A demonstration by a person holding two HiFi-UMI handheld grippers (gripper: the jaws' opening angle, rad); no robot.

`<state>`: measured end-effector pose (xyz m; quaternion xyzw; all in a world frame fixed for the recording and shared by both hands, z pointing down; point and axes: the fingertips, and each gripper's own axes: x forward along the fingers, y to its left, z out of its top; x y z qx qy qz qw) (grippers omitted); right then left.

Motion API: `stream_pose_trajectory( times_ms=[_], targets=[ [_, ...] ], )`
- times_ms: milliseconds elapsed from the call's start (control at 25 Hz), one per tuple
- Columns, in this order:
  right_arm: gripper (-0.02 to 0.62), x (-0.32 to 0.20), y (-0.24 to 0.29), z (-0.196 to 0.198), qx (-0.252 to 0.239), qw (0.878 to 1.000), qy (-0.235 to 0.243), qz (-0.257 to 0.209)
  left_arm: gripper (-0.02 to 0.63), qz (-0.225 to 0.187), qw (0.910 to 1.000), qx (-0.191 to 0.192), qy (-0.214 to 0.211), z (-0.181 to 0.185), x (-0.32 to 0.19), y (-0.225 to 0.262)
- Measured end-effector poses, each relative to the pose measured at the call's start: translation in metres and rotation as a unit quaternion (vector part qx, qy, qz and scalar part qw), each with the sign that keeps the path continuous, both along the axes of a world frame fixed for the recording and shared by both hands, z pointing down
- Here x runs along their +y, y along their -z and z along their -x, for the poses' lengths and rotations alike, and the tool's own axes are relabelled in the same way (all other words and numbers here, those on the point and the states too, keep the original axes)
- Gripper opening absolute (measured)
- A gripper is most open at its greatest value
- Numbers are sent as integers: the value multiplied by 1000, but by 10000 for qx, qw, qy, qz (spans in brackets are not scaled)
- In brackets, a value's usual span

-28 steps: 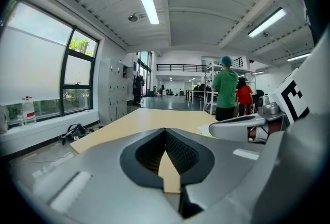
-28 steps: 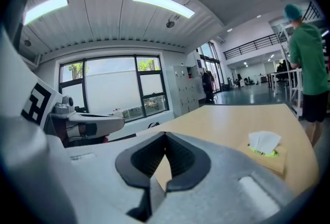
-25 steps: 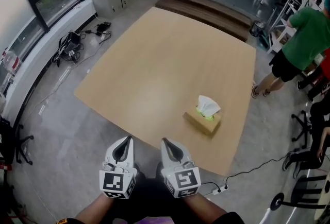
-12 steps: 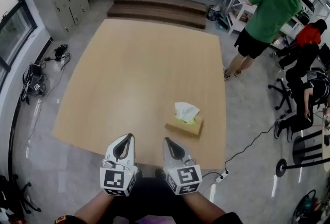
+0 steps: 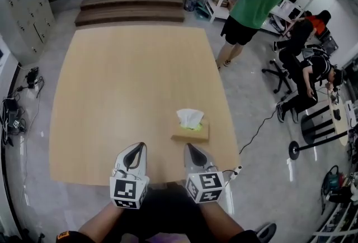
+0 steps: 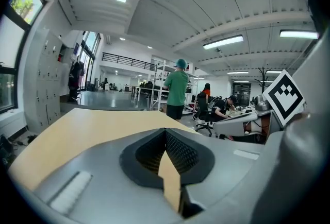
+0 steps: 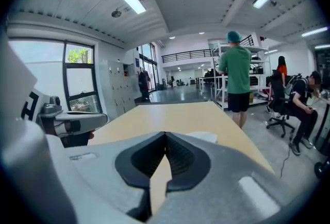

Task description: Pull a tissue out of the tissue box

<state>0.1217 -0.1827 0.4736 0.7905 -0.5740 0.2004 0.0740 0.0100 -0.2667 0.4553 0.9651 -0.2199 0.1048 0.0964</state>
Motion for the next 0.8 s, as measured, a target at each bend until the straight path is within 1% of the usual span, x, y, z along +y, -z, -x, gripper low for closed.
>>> stream_pose_trajectory(
  times_ms=[120, 240, 360, 480, 640, 800],
  targets=[
    [-8, 5, -4, -14, 39, 9997, -212, 135, 18, -1, 9997, -74, -227, -11, 3, -10],
    [-8, 5, -10, -30, 18, 9993, -256, 255, 20, -52, 9993, -243, -282, -26, 1, -22],
    [44, -1, -25, -46, -80, 9986, -243, 453, 48, -46, 9991, -329, -272, -36, -4, -28],
    [62, -15, -37, -61, -111, 9974, -228, 670, 63, -41, 9989, -404, -246, -44, -13, -31],
    [85, -30, -56, -82, -151, 9946, -192, 1012, 78, 81, 9985, -495, -225, -65, -20, -31],
    [111, -40, -80, -94, -273, 9889, -56, 1457, 78, 24, 9976, -640, -265, -80, -20, -44]
  ],
)
